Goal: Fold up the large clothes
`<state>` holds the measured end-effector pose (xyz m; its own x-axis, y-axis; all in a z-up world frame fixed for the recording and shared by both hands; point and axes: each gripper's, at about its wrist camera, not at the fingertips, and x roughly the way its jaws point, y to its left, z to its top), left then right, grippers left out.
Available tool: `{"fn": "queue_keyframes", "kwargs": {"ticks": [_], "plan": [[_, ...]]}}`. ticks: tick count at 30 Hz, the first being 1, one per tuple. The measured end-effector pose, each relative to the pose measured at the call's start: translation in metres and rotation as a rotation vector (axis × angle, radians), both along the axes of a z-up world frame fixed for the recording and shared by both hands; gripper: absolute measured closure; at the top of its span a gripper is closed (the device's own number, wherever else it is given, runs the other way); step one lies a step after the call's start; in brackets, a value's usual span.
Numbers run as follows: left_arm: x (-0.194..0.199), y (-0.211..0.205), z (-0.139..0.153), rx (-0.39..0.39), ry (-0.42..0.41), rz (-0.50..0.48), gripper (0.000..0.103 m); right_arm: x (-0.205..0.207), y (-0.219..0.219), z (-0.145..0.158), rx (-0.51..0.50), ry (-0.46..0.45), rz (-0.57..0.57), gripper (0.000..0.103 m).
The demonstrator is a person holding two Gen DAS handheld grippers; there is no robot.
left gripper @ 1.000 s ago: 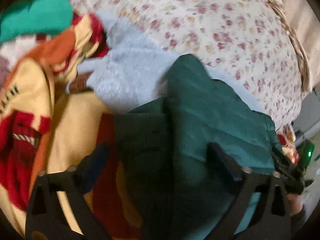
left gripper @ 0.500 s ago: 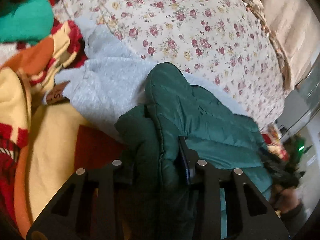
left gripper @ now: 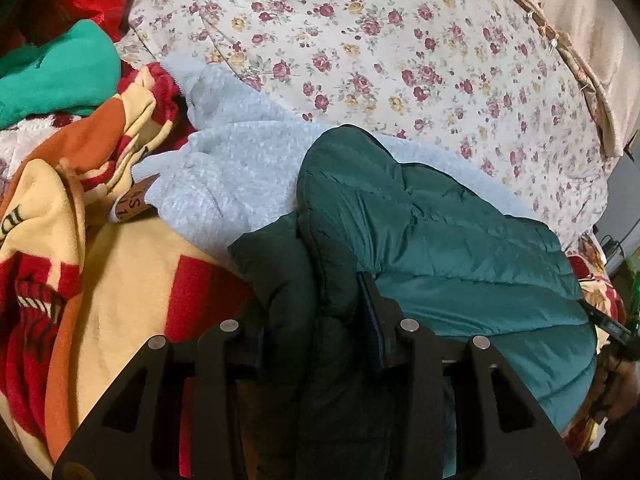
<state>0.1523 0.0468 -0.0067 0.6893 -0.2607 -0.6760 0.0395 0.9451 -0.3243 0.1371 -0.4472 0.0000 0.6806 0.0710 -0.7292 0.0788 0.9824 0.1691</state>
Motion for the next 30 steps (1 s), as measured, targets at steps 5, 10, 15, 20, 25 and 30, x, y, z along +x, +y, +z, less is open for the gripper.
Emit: {"fn": "queue_keyframes", "kwargs": {"ticks": [5,10,15,20,25,30], "plan": [[-0.010,0.002,-0.003,0.025,-0.020,0.034,0.065,-0.006,-0.032,-0.031,0.331,-0.077,0.126,0.014],[-0.015,0.011,-0.011,-0.006,-0.007,0.065,0.065,0.006,-0.039,-0.042,0.509,-0.059,0.170,0.015],[-0.012,0.018,-0.015,-0.052,0.021,0.069,0.065,0.012,-0.049,-0.051,0.657,-0.044,0.246,0.014],[-0.006,0.022,-0.018,-0.079,0.049,0.070,0.059,0.020,-0.071,-0.060,0.740,-0.039,0.279,0.014],[-0.003,0.026,-0.021,-0.090,0.064,0.086,0.047,0.034,-0.043,-0.051,0.682,-0.012,0.385,0.007],[-0.001,0.030,-0.023,-0.122,0.074,0.086,0.044,0.044,-0.028,-0.045,0.641,-0.043,0.408,0.029]]}}
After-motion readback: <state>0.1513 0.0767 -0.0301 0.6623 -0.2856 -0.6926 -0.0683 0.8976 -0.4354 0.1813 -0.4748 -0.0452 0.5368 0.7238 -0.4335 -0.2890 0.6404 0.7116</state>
